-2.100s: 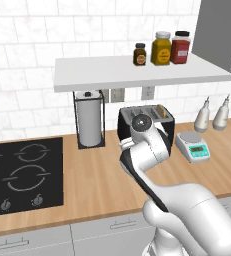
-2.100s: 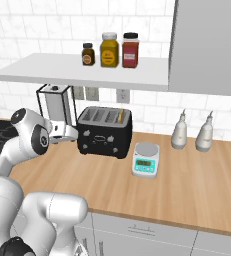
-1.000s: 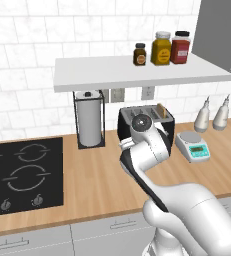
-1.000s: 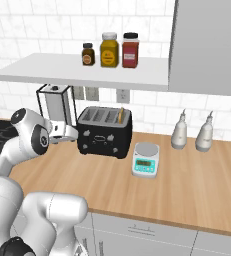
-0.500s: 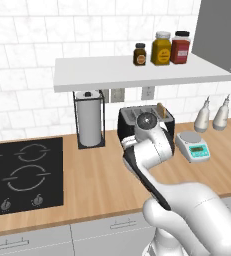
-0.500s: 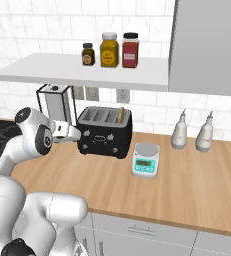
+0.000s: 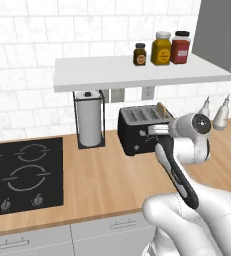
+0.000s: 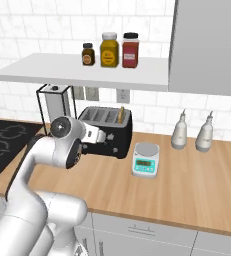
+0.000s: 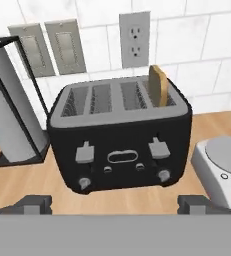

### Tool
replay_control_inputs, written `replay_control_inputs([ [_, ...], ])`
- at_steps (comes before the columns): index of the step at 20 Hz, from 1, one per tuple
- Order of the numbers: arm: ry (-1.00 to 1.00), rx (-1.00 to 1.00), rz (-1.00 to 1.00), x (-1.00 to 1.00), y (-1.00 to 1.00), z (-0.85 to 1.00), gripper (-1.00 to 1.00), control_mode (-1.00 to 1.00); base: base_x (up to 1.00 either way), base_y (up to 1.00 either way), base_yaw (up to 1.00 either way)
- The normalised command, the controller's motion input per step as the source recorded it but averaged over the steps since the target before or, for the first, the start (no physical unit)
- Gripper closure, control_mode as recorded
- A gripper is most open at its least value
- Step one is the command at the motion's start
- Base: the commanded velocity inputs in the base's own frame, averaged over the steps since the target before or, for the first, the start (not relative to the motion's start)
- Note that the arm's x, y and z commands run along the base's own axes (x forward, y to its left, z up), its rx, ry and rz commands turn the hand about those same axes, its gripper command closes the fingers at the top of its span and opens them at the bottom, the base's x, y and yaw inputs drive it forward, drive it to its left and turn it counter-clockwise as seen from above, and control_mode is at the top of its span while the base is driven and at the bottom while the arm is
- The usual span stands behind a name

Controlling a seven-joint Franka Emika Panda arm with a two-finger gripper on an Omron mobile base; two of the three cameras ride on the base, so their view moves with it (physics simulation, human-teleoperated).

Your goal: Start the toaster. Once the lever pops up, take the bread to the plate on the dining counter.

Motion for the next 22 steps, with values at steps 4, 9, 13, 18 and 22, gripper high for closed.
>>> replay_control_inputs([
  [4,-0.12,0.0,-0.03,0.52,-0.81,0.74,-1.0,-1.0,0.0,0.0,0.0],
  [9,0.02,-0.06,-0.17,0.63,-0.67,0.39,-1.0,-1.0,0.0,0.0,0.0],
  [13,0.0,-0.06,-0.08,0.49,-0.32,0.48,-1.0,-1.0,0.0,0.0,0.0],
  [18,-0.03,0.0,-0.01,0.11,0.0,-0.11,-1.0,-1.0,0.0,0.0,0.0],
  [22,-0.04,0.06,0.03,0.09,-0.04,0.0,-1.0,-1.0,0.0,0.0,0.0],
])
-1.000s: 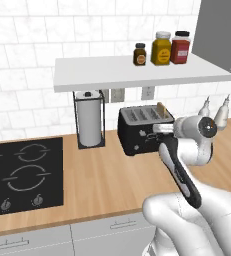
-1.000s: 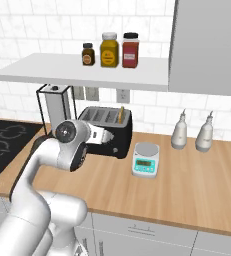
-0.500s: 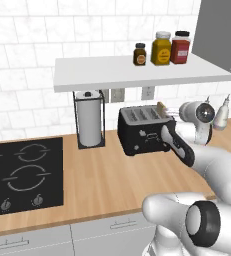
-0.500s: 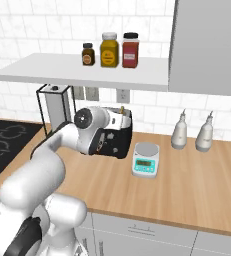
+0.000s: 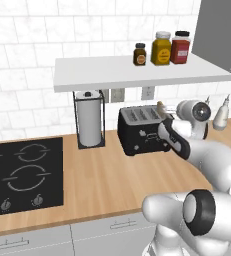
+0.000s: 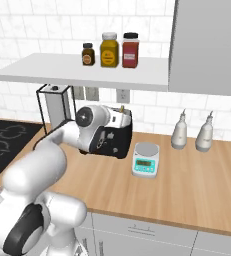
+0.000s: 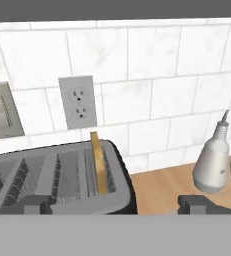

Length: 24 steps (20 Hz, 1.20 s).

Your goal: Start the toaster. Once the lever pops up, take the bread to the plate on the dining counter.

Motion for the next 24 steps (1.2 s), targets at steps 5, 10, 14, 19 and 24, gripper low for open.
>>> replay_control_inputs([
  [5,0.1,0.03,0.11,0.3,-0.01,0.08,-1.0,-1.0,0.0,0.0,0.0],
  [10,0.06,0.03,0.06,0.12,-0.01,0.0,-1.0,-1.0,0.0,0.0,0.0],
  [14,0.13,0.0,0.0,0.33,-0.08,0.0,-1.0,-1.0,0.0,0.0,0.0],
  [19,0.09,0.0,0.0,0.16,0.0,-0.02,-1.0,-1.0,0.0,0.0,0.0],
  [24,0.0,0.01,0.0,0.11,0.0,-0.08,-1.0,-1.0,0.0,0.0,0.0],
])
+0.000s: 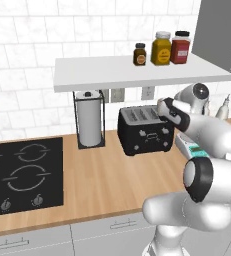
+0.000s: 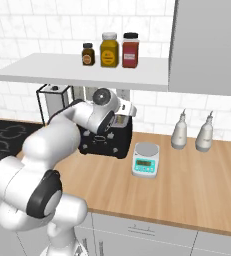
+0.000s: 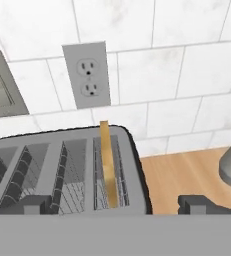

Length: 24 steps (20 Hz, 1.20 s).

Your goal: Start the toaster. Once the lever pops up, take the bread to the plate on the dining counter.

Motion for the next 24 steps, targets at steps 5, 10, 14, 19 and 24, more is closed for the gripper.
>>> replay_control_inputs([
  [5,0.0,0.0,0.0,0.2,0.0,-0.12,-1.0,-1.0,0.0,0.0,0.0],
  [10,0.04,0.0,0.0,0.28,0.0,-0.05,-1.0,-1.0,0.0,0.0,0.0],
  [14,0.11,0.0,0.0,0.29,0.0,-0.09,-1.0,-1.0,0.0,0.0,0.0],
  [19,0.05,0.0,0.0,0.24,0.0,-0.15,-1.0,-1.0,0.0,0.0,0.0],
  [24,0.02,0.0,0.0,0.21,0.0,-0.13,-1.0,-1.0,0.0,0.0,0.0],
])
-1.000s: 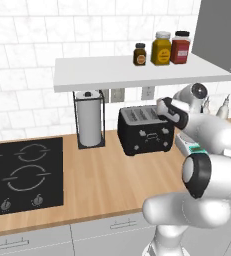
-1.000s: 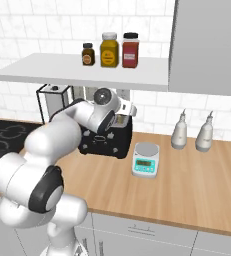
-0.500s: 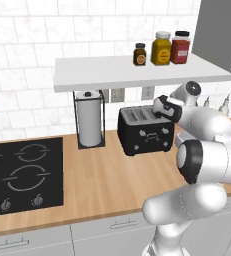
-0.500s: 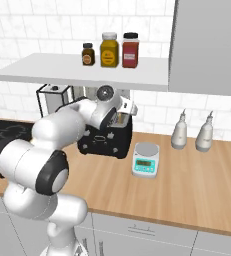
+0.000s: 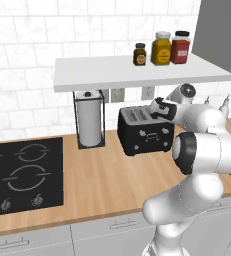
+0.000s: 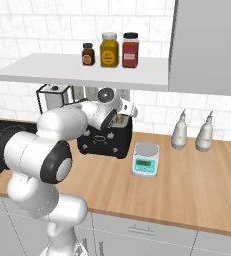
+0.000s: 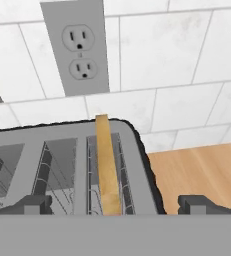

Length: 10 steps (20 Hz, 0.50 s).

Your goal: Start the toaster. Once the lever pops up, take the bread to the plate on the dining counter.

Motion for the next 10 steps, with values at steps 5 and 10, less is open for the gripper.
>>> replay_control_inputs([
  [5,0.0,0.0,0.0,0.16,0.0,0.0,-1.0,-1.0,0.0,0.0,0.0],
  [10,0.0,0.0,0.0,0.14,0.0,-0.05,-1.0,-1.0,0.0,0.0,0.0],
])
